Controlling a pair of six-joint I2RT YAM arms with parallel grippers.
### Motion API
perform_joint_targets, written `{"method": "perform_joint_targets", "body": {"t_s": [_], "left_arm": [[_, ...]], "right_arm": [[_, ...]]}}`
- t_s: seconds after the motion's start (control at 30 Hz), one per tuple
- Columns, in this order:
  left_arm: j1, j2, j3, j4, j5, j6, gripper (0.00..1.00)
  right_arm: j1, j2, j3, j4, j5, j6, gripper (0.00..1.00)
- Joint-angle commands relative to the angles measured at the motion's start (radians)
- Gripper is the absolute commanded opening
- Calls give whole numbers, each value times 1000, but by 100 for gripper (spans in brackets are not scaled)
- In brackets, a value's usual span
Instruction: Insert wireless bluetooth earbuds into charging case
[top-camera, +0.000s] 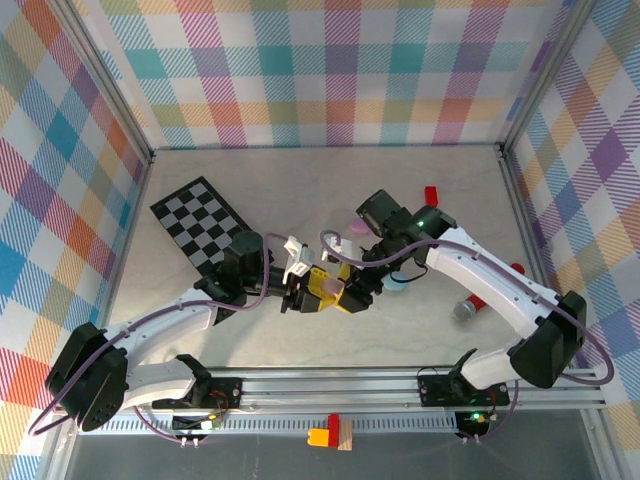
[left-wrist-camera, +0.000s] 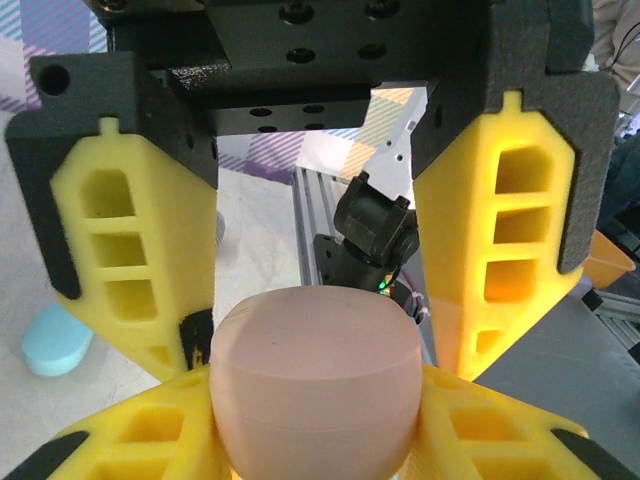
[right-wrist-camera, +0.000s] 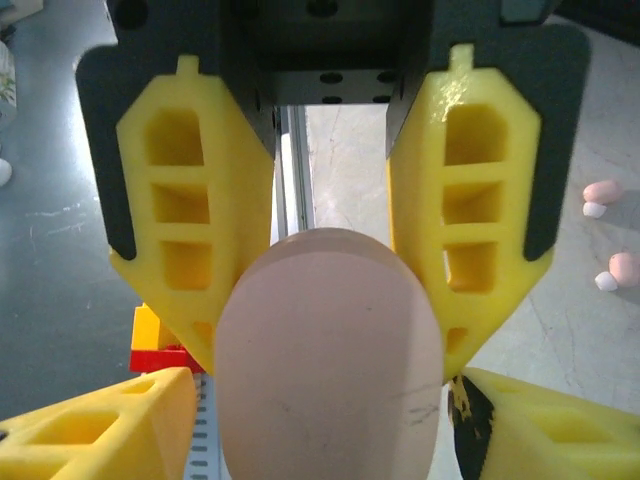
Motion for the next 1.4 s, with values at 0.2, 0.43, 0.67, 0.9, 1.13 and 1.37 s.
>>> {"method": "perform_joint_targets", "body": {"t_s": [0.2, 0.43, 0.67, 0.9, 1.13, 1.37], "left_arm": [[-8, -36, -27, 76, 1, 21, 36], [-7, -58, -63, 118, -50, 12, 36], [-5, -54, -86, 185, -59, 8, 37], [45, -10, -113, 345, -68, -76, 37], [60, 22, -99, 443, -40, -140, 37], [60, 20, -92, 469, -30, -174, 37]], "right_arm": [[-40, -59, -31, 104, 113, 115, 68], [-96, -114, -29, 163, 120, 192, 68], [-150, -140, -15, 188, 109, 273, 68], [-191, -242, -74, 309, -2, 354, 69], [-67, -240, -158, 344, 111, 225, 78], [-30, -170, -156, 397, 178, 212, 79]]}}
